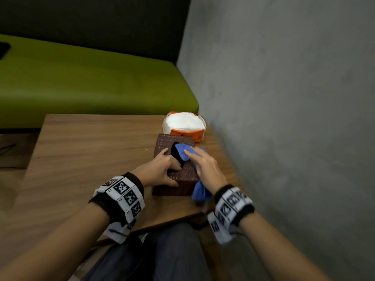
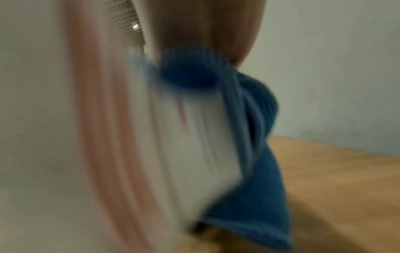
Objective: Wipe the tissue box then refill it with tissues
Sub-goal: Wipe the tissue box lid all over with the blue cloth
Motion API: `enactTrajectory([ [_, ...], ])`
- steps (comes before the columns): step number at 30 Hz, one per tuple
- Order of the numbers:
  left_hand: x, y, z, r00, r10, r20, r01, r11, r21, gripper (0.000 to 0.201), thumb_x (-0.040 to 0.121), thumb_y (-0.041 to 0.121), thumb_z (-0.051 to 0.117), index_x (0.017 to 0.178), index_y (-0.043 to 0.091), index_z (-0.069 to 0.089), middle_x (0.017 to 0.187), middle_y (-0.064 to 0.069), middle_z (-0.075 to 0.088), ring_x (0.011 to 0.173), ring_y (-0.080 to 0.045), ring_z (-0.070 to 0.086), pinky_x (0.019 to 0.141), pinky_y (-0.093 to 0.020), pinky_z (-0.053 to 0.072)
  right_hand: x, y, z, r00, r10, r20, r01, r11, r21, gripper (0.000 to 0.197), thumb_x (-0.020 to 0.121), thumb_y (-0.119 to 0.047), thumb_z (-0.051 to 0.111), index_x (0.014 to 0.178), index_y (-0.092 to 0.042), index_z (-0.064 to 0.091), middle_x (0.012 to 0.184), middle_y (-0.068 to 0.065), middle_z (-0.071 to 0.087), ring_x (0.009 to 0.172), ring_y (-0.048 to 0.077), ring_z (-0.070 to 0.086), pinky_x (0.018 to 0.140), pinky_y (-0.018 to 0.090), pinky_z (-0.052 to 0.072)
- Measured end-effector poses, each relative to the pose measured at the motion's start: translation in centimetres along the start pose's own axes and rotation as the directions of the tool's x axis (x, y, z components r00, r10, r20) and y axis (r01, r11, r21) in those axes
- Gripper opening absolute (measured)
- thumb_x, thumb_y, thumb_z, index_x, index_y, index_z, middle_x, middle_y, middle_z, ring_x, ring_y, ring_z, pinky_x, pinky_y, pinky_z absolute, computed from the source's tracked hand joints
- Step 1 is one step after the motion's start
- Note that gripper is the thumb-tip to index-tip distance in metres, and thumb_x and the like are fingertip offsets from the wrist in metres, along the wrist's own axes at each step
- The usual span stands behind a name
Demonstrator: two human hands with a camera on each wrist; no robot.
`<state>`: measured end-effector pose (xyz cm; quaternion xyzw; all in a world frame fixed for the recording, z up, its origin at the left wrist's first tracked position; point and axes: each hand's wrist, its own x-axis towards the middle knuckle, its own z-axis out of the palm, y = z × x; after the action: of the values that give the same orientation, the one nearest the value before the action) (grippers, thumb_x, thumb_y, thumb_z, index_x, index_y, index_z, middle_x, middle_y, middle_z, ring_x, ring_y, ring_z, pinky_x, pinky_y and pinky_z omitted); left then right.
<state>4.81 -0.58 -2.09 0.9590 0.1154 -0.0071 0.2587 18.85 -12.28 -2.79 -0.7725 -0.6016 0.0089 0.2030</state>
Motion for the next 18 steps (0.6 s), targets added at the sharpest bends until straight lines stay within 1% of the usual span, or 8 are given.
enactTrajectory([
  [3, -0.3, -0.9, -0.6, 0.999, -0.014, 0.048, 0.014, 1.0, -0.008, 0.052, 0.076, 0.031, 0.07, 0.123, 0.013, 0.057, 0.135, -0.003, 0.051, 0.134, -0.014, 0.036, 0.117, -0.03, -0.008, -0.8, -1.1, -0.2, 0.999, -0.023, 0.047, 0.024, 0.999, -0.022, 0.041, 0.087, 0.006, 0.048, 0.126, -0.005, 0.053, 0.136, 0.023, 0.049, 0.127, 0.034, 0.046, 0.11, 0.043, 0.034],
  [6, 0.1, -1.0, -1.6, 0.982, -0.104, 0.159, 0.088, 0.991, 0.102, 0.054, 0.077, 0.026, 0.069, 0.127, 0.012, 0.053, 0.146, -0.008, 0.039, 0.142, -0.018, 0.024, 0.118, -0.035, -0.005, -4.6, -2.2, -0.4, 0.988, -0.15, 0.017, 0.151, 0.987, -0.058, 0.044, 0.076, 0.006, 0.051, 0.118, -0.001, 0.059, 0.124, 0.025, 0.059, 0.118, 0.037, 0.055, 0.098, 0.052, 0.043],
  [8, 0.7, 0.4, -1.8, 0.96, -0.193, 0.202, 0.16, 0.973, 0.168, 0.062, 0.077, 0.026, 0.066, 0.133, 0.009, 0.044, 0.151, -0.01, 0.032, 0.145, -0.02, 0.015, 0.118, -0.045, -0.005, -4.4, -2.9, -0.3, 0.992, -0.129, 0.004, 0.129, 0.992, -0.009, 0.044, 0.076, 0.01, 0.052, 0.119, -0.001, 0.058, 0.124, 0.024, 0.059, 0.117, 0.036, 0.056, 0.101, 0.045, 0.043],
  [10, 0.9, 2.4, -1.4, 0.937, -0.287, 0.2, 0.276, 0.958, 0.083, 0.084, 0.075, 0.034, 0.066, 0.143, 0.008, 0.024, 0.152, -0.009, 0.029, 0.146, -0.026, 0.009, 0.114, -0.054, -0.01, -3.7, -3.7, 0.4, 0.997, -0.078, -0.024, 0.08, 0.991, 0.104, 0.041, 0.079, 0.009, 0.049, 0.118, 0.0, 0.058, 0.124, 0.023, 0.06, 0.116, 0.032, 0.056, 0.106, 0.031, 0.034],
  [12, 0.7, 3.3, -0.3, 0.938, -0.31, 0.158, 0.317, 0.948, -0.022, 0.102, 0.075, 0.038, 0.065, 0.147, 0.008, 0.0, 0.151, -0.011, 0.03, 0.144, -0.028, 0.015, 0.11, -0.057, -0.018, -3.9, -4.6, 0.8, 0.999, 0.019, -0.05, -0.008, 0.975, 0.224, 0.039, 0.082, 0.009, 0.046, 0.118, -0.001, 0.058, 0.125, 0.02, 0.059, 0.118, 0.029, 0.054, 0.109, 0.027, 0.03],
  [13, 0.4, 3.3, 0.3, 0.946, -0.305, 0.111, 0.312, 0.948, -0.06, 0.105, 0.075, 0.038, 0.065, 0.147, 0.008, -0.005, 0.149, -0.01, 0.035, 0.142, -0.026, 0.022, 0.109, -0.056, -0.021, -4.2, -4.8, 0.9, 0.996, 0.066, -0.053, -0.051, 0.966, 0.253, 0.039, 0.085, 0.009, 0.045, 0.121, -0.002, 0.057, 0.128, 0.018, 0.057, 0.121, 0.028, 0.052, 0.11, 0.026, 0.028],
  [15, 0.1, 2.6, 1.1, 0.954, -0.299, -0.014, 0.296, 0.95, -0.099, 0.105, 0.075, 0.042, 0.065, 0.147, 0.006, -0.003, 0.141, -0.007, 0.048, 0.134, -0.023, 0.038, 0.111, -0.053, -0.02, -4.4, -5.0, 1.0, 0.996, 0.081, -0.038, -0.069, 0.967, 0.245, 0.042, 0.088, 0.009, 0.044, 0.127, -0.004, 0.051, 0.134, 0.015, 0.053, 0.126, 0.025, 0.047, 0.114, 0.025, 0.022],
  [18, -0.5, 2.1, 1.7, 0.942, -0.286, -0.176, 0.276, 0.958, -0.081, 0.087, 0.067, 0.063, 0.047, 0.136, 0.012, 0.036, 0.122, -0.006, 0.064, 0.12, -0.022, 0.054, 0.117, -0.049, -0.009, -3.2, -3.6, 1.2, 0.999, 0.005, -0.035, -0.001, 0.994, 0.112, 0.052, 0.084, 0.013, 0.045, 0.132, -0.007, 0.046, 0.137, 0.016, 0.049, 0.128, 0.027, 0.045, 0.115, 0.038, 0.029],
])
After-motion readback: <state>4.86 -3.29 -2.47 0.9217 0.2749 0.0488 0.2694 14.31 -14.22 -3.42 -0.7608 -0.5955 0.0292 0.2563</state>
